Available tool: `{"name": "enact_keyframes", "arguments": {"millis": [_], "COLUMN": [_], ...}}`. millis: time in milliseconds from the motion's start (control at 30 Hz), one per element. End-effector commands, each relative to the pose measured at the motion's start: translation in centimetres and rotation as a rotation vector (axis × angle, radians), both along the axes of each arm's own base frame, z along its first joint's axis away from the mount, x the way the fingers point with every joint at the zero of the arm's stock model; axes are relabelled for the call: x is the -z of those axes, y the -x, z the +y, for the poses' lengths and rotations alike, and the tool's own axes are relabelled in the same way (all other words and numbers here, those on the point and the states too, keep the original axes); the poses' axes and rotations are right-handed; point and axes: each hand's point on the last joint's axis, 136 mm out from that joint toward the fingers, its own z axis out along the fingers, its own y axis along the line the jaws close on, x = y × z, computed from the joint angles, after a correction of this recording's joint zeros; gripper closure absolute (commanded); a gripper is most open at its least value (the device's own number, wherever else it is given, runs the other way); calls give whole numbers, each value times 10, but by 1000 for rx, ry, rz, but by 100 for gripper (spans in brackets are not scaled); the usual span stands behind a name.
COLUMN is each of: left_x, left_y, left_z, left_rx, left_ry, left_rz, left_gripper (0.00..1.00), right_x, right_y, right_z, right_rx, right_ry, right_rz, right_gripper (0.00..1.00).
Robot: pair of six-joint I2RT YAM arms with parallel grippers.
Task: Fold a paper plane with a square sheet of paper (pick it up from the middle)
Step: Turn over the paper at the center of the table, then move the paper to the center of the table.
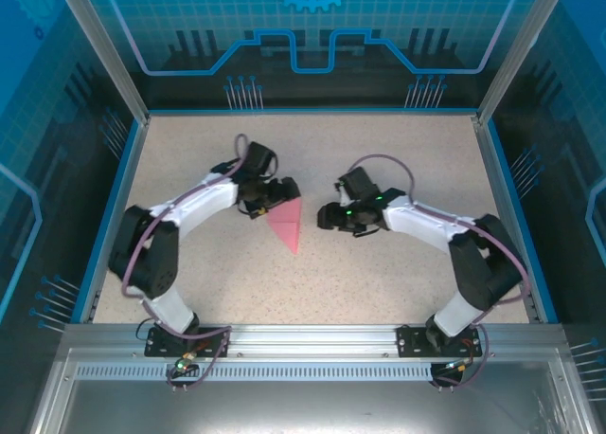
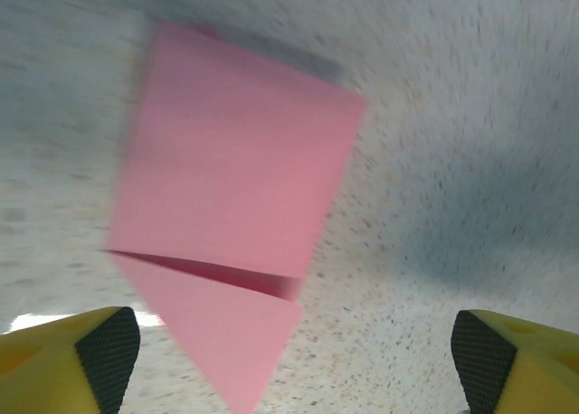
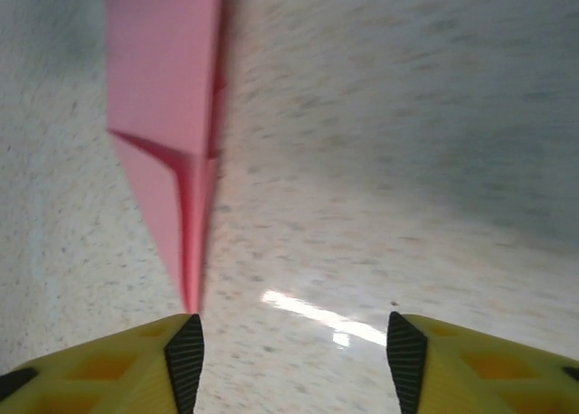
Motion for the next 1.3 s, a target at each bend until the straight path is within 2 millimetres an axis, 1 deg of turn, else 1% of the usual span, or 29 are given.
{"name": "enact_keyframes", "arguments": {"millis": [0, 100, 167, 233, 367, 433, 567, 633, 733, 833, 900, 967, 1067, 1100, 1167, 1267], "left_x": [-1, 8, 13, 17, 22, 23, 24, 24, 22, 22, 21, 23, 24, 25, 26, 28], "left_y": [7, 17, 23, 28, 33, 33, 33, 33, 33, 34, 34, 35, 37, 38, 41, 45], "left_z": [28, 53, 63, 69, 75, 76, 75, 74, 71, 67, 63, 59, 52, 48, 42, 35], "left_rx": [-97, -161, -184, -197, -212, -215, -210, -199, -173, -155, -148, -142, -139, -134, -124, -110], "left_ry": [36, 28, 24, 15, 2, 3, 3, 3, 12, 32, 55, 83, 130, 148, 170, 182], "left_rz": [-6, 18, 30, 39, 51, 55, 59, 56, 44, 40, 38, 38, 45, 50, 53, 61], "left_gripper": [4, 2, 1, 1, 1, 1, 1, 1, 1, 1, 1, 1, 1, 1, 1, 1], "right_x": [-3, 6, 13, 22, 37, 46, 62, 70, 76, 71, 56, 35, 5, 1, 0, 7], "right_y": [1, 7, 8, 8, 3, 5, 15, 24, 35, 35, 29, 24, 12, 7, -1, -9], "right_z": [54, 89, 102, 110, 113, 111, 95, 78, 50, 26, 23, 31, 44, 45, 41, 31], "right_rx": [-96, -157, -179, -193, -209, -231, -313, -404, -522, -549, -530, -508, -380, -320, -214, -90], "right_ry": [-40, -46, -32, -16, 35, 65, 149, 216, 276, 266, 213, 122, -37, -69, -83, -72], "right_rz": [-25, 4, 11, 33, 61, 81, 104, 89, 75, 70, 41, 5, -1, -2, -10, 4], "right_gripper": [50, 55, 56, 56, 57, 58, 60, 61, 60, 60, 59, 58, 57, 57, 57, 58]}}
